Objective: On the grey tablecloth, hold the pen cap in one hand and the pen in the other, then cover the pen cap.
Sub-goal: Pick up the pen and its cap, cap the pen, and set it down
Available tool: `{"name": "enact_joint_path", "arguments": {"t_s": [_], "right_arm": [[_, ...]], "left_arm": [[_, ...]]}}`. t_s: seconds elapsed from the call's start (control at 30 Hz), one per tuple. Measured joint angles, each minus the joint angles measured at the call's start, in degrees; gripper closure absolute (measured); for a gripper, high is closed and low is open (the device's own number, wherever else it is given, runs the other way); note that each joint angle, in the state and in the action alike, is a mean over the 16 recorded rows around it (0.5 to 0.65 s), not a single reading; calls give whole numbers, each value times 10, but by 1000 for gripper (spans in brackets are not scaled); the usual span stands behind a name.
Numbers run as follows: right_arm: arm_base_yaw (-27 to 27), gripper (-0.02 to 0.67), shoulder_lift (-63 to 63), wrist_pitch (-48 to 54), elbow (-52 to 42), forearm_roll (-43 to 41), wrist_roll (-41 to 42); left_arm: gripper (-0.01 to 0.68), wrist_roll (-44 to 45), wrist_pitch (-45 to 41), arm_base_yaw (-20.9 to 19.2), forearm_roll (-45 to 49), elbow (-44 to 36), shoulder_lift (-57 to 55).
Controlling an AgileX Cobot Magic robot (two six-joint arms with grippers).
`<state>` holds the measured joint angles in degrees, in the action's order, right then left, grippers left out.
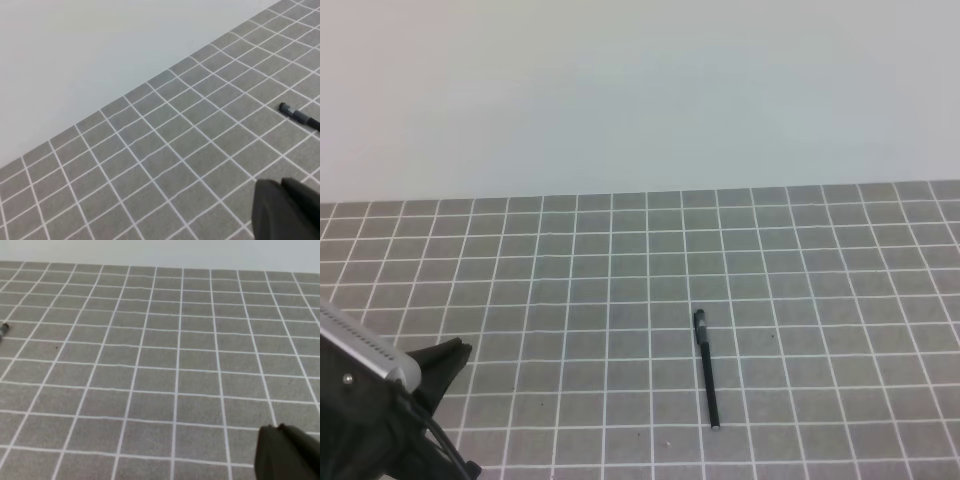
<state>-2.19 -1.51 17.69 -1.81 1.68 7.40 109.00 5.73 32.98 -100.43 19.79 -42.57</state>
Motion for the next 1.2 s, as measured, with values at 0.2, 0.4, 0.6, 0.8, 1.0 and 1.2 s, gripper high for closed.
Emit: {"name": "enact_joint_path", "arguments": {"t_s": [0.2, 0.4, 0.6, 0.8, 1.0, 1.2], "right_arm": [[0, 649, 0, 0, 0, 0, 0], [0, 650, 0, 0, 0, 0, 0], [0, 651, 0, 0, -1, 0, 0], [0, 652, 0, 0, -1, 0, -1], [0, 652, 0, 0, -1, 0, -2], [0, 652, 0, 0, -1, 0, -2]], "left_arm": [[674, 0, 0, 0, 0, -14, 37], [673, 0, 1, 0, 0, -49, 113], [673, -9, -2, -10, 0, -92, 209], [673, -42, -7, -49, -11, -116, 289], [674, -82, -13, -91, -11, -121, 336], [674, -164, -17, -114, 35, -121, 356]]}}
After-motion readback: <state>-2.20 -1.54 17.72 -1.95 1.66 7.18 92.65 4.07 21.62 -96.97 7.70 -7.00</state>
